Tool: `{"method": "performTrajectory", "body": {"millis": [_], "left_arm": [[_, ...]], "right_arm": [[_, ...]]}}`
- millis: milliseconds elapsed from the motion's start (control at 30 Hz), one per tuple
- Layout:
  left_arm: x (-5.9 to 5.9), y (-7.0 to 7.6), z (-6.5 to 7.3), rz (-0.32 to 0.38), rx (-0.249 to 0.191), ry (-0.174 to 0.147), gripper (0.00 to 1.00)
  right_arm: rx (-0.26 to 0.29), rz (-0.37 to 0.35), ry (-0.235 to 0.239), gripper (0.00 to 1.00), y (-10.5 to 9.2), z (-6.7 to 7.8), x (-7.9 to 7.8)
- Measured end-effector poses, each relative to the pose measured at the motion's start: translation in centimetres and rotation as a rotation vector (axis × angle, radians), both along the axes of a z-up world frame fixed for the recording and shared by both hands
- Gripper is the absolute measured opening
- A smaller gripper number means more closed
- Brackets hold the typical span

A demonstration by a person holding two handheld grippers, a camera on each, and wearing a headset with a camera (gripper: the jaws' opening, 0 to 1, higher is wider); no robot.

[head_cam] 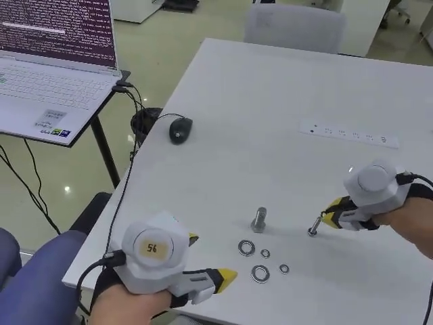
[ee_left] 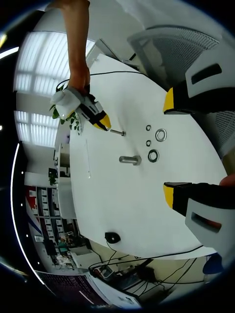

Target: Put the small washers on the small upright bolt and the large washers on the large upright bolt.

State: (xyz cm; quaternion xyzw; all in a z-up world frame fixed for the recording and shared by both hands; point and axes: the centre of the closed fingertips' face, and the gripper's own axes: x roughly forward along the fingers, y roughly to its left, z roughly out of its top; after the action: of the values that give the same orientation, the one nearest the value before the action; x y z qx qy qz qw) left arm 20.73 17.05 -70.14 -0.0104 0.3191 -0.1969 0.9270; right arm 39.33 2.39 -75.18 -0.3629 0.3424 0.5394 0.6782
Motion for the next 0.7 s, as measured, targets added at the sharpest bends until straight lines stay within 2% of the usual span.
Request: {"method": "performTrajectory", "body": {"millis": [533, 700], "left_arm": [[0.1, 0.5, -0.2, 0.011, -0.001, 0.007, 0.55], [0.1, 0.4, -0.2, 0.007, 0.000, 0.008, 0.55]], "right_arm": [[-0.058, 0.040, 0.016, 0.13, 0.3, -1.2, 0.0], [-0.083, 0.049, 0.029, 0.13, 0.3, -2.1, 0.1]]}}
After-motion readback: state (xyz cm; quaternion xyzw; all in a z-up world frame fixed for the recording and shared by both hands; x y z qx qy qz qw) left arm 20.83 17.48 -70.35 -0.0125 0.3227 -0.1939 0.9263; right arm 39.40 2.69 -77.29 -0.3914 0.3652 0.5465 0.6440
